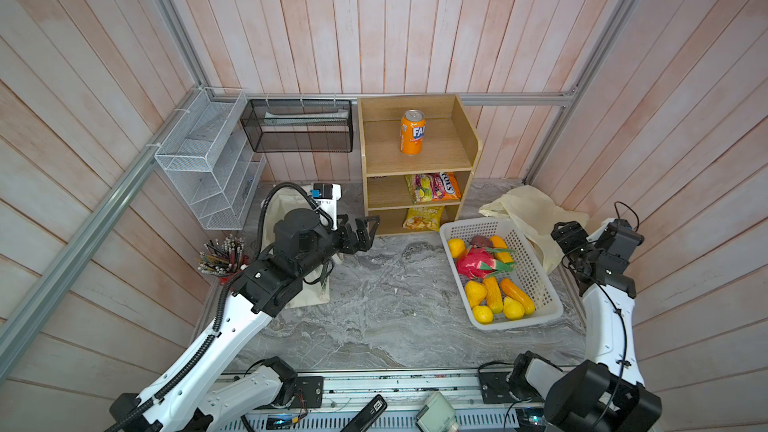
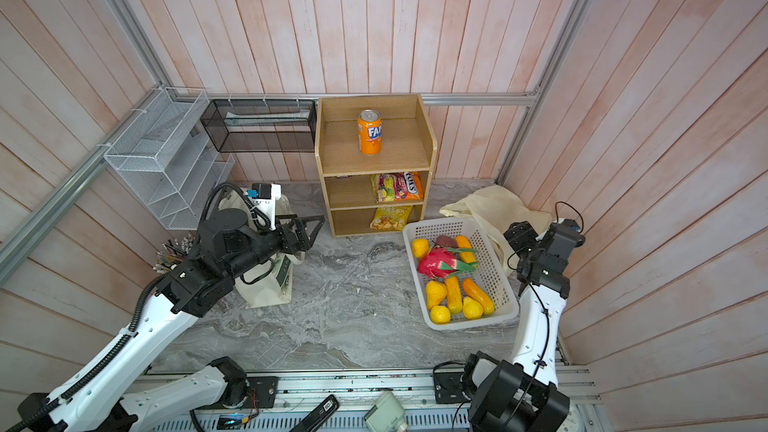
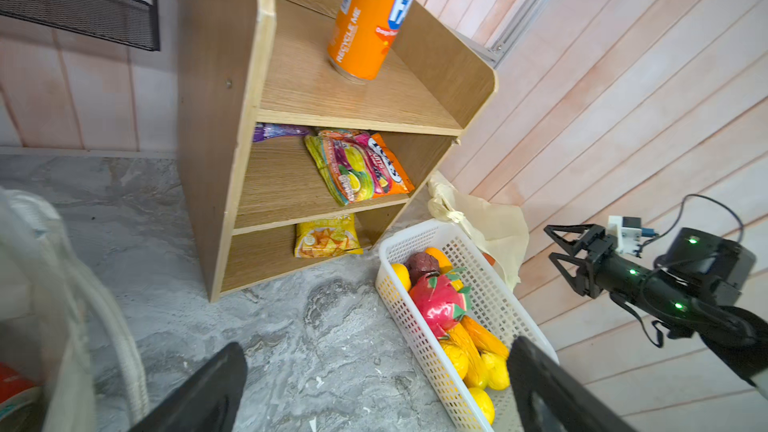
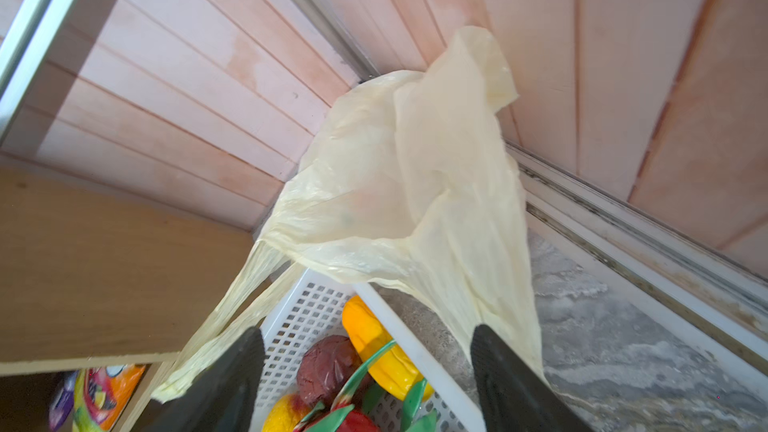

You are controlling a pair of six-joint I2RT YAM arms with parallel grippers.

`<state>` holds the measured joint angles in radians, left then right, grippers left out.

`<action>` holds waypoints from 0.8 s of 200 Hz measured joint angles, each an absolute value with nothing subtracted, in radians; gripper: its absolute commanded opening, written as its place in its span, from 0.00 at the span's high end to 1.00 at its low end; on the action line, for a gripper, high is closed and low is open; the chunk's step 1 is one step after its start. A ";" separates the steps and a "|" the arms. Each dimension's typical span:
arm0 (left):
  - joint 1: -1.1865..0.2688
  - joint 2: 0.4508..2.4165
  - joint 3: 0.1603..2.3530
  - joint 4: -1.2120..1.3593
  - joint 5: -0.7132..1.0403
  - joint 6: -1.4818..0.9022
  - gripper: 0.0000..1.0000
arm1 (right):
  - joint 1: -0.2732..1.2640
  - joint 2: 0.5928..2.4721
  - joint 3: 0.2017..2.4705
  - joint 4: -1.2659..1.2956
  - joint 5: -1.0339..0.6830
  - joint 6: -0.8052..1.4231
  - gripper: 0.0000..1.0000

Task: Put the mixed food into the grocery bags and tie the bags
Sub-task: 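Move the right gripper to the yellow plastic bag while the left swings toward the basket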

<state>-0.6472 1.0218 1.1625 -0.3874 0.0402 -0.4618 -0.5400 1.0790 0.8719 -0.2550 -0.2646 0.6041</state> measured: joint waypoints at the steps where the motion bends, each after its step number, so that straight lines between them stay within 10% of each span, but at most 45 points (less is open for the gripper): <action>1: -0.652 1.024 1.162 -0.385 0.040 -0.462 0.00 | -0.541 1.081 0.871 -0.255 -0.263 0.605 0.18; 160: -0.740 1.147 1.174 -0.351 0.030 -0.412 0.00 | -0.560 1.470 0.904 -0.075 -0.134 0.628 0.23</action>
